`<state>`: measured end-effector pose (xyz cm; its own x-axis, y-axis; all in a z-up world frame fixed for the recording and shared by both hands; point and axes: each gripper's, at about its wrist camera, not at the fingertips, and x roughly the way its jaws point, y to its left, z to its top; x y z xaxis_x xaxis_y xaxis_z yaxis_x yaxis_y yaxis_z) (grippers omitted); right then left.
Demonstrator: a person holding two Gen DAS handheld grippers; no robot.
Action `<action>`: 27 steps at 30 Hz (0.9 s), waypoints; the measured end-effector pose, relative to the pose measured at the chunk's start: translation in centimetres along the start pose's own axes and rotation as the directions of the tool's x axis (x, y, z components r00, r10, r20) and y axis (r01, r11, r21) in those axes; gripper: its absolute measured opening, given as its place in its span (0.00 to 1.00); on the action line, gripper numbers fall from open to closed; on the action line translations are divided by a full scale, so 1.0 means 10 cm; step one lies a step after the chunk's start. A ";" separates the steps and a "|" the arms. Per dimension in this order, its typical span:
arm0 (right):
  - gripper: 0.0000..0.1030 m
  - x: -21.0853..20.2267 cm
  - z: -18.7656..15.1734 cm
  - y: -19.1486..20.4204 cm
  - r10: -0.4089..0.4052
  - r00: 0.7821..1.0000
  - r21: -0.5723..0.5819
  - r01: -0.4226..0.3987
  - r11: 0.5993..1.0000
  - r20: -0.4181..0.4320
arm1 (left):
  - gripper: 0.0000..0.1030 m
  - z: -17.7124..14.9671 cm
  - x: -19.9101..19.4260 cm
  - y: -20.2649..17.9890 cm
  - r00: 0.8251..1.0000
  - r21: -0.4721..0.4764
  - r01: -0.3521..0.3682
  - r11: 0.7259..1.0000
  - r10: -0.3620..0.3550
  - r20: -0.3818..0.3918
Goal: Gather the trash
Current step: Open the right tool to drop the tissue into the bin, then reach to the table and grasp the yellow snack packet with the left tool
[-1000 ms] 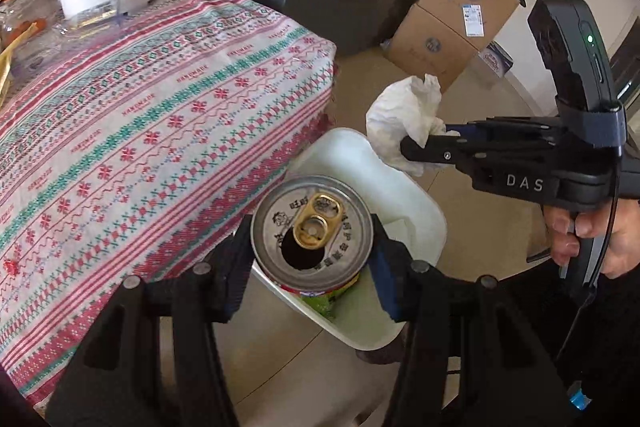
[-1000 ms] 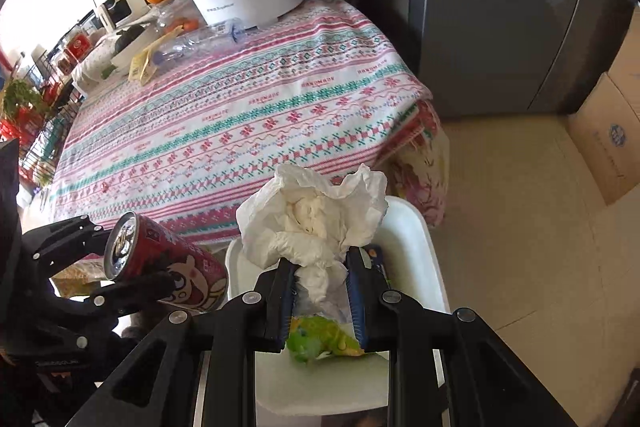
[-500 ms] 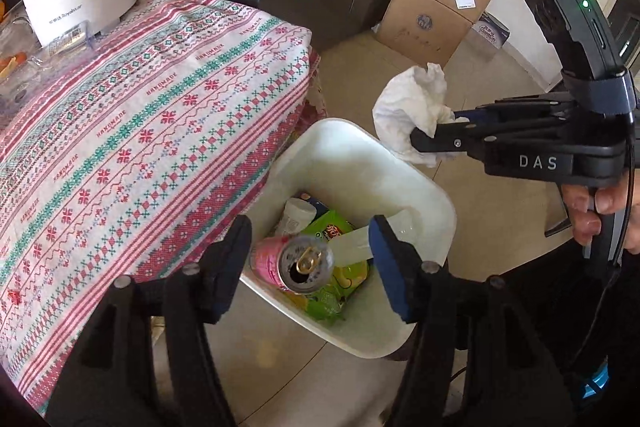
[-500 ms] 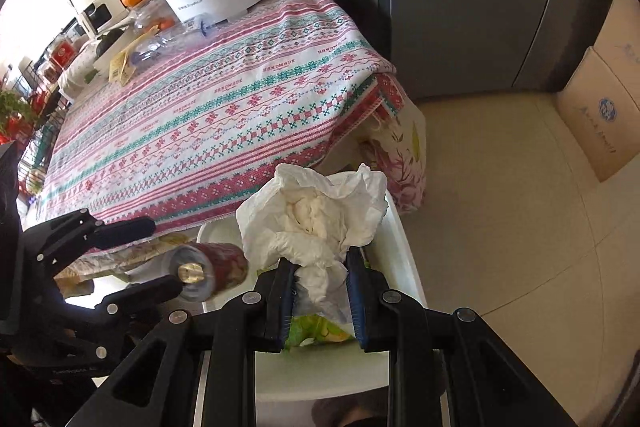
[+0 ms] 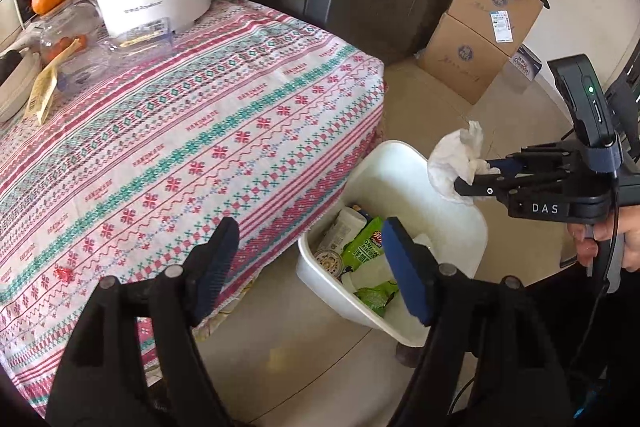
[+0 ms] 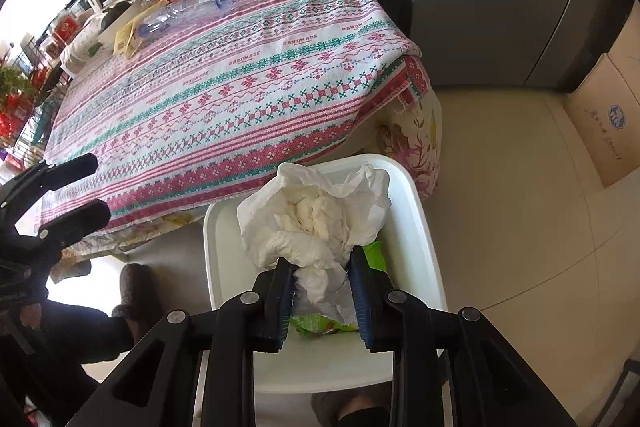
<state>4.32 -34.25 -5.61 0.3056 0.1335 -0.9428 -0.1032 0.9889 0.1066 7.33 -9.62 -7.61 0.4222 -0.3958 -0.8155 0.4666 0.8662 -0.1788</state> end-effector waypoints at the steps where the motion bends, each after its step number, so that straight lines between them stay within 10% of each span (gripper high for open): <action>1: 0.40 0.01 0.01 0.00 0.000 1.000 0.006 0.000 1.000 -0.007 | 0.72 -0.01 -0.02 0.04 1.000 -0.007 -0.006 1.000 0.006 0.003; 6: 0.62 0.00 0.04 0.05 0.000 1.000 0.017 0.000 1.000 -0.002 | 0.74 -0.04 -0.11 0.23 0.999 -0.049 -0.029 0.998 0.029 0.016; 27: 0.74 -0.01 0.47 0.61 0.022 0.999 0.001 -0.022 1.000 0.049 | 0.81 -0.09 -0.48 1.16 0.983 -0.215 -0.165 0.962 0.177 0.039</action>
<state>8.07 -27.95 -3.41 0.3494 0.1582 -0.9235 -0.1093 0.9858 0.1276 9.98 2.59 -6.27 0.5282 -0.2476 -0.8122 0.2121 0.9647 -0.1562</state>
